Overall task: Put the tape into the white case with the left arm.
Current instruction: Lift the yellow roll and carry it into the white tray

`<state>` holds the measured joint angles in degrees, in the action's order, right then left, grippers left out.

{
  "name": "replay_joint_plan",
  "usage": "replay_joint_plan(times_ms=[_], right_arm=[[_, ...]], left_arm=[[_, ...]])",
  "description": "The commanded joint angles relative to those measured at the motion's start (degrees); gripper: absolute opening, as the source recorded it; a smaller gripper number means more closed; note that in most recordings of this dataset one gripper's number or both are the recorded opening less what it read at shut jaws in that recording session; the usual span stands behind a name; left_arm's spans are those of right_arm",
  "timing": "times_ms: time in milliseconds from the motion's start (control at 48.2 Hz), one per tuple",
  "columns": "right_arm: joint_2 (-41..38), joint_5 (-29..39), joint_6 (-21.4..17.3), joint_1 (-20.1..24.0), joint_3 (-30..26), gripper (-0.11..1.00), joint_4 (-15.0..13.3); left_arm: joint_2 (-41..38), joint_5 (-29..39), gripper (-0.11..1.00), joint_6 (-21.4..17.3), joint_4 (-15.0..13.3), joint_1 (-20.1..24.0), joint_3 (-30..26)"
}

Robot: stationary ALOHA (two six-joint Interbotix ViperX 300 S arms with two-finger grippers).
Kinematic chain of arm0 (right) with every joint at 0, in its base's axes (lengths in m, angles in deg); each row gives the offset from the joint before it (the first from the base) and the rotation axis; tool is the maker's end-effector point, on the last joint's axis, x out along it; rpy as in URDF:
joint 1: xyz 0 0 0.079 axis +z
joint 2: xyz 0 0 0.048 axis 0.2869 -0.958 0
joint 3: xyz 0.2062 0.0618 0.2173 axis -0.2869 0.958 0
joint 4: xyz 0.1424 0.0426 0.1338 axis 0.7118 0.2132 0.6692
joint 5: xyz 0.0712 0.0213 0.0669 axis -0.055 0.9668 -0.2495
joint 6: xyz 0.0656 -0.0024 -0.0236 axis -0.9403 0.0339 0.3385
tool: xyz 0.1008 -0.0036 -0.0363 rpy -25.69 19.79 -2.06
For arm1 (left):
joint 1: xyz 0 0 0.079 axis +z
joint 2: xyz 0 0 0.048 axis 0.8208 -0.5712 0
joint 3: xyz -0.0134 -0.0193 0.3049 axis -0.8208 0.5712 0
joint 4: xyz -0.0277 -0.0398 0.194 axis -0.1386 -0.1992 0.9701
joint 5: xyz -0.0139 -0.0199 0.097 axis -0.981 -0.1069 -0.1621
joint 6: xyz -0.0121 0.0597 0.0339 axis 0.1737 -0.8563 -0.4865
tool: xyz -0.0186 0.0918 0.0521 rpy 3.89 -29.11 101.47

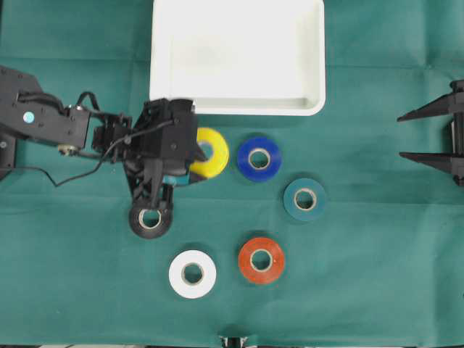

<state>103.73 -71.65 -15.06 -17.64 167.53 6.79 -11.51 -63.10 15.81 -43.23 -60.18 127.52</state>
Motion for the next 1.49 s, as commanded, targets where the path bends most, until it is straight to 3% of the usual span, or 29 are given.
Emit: replay_joint_plan(times_ms=[0,539,829,1472], right_arm=[[-0.4,-0.4,-0.1,-0.1,-0.5,0.97,-0.1],[-0.4,-0.3,0.0,-0.1,-0.5,0.97,-0.1],[-0.4,-0.3,0.0,-0.1,-0.5,0.97,-0.1],[-0.3,-0.3,0.0,-0.1,-0.5,0.97,-0.1]], left_arm=[[-0.2,-0.4,0.25,-0.7,0.0,2.3,-1.8],[-6.2,-0.7,0.25,-11.4,0.0,16.4,-6.2],[-9.8,-0.8,0.25,-13.8,0.0,22.3,-9.1],[-16.1,-0.8,0.25,-16.6,0.0,26.0,-15.6]])
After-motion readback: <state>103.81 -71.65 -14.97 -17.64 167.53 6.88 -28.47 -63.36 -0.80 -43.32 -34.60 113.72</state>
